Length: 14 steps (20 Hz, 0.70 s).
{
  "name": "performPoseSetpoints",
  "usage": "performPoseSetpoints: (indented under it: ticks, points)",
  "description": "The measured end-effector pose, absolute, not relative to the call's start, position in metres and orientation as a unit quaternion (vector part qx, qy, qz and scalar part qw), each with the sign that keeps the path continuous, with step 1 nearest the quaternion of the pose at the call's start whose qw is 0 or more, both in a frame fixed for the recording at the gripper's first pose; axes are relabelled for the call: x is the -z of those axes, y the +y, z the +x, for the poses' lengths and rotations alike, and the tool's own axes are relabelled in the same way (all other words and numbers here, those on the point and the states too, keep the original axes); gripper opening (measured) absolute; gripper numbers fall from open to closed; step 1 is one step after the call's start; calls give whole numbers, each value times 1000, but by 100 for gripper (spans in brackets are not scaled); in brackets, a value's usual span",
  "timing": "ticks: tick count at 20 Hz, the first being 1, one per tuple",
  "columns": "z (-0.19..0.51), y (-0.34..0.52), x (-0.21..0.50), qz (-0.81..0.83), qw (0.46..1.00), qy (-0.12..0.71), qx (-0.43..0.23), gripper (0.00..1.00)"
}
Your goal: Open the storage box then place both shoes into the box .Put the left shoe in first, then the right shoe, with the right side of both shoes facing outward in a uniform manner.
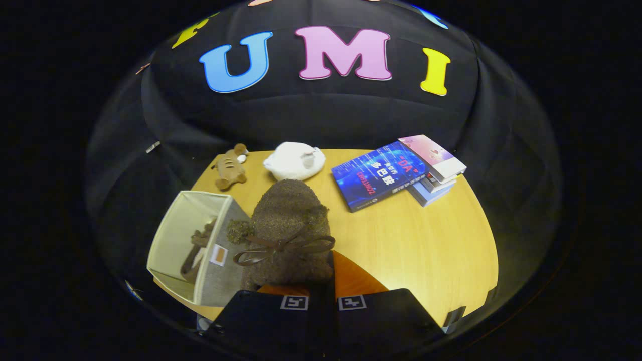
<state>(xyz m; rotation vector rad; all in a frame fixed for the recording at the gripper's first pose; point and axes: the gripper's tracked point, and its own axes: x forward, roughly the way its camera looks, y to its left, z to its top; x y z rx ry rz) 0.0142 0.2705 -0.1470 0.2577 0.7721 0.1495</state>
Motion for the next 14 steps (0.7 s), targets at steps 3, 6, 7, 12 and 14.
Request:
performPoseSetpoints:
  ticks: [3,6,7,12,14]
  points:
    - [25,327,116,145,913,369,-100,7]
    - [31,379,100,144,908,375,-118,7]
    - [31,395,99,142,905,384,-117,7]
    - [32,456,119,98,899,417,-93,7]
    - [34,471,132,69,902,419,-82,7]
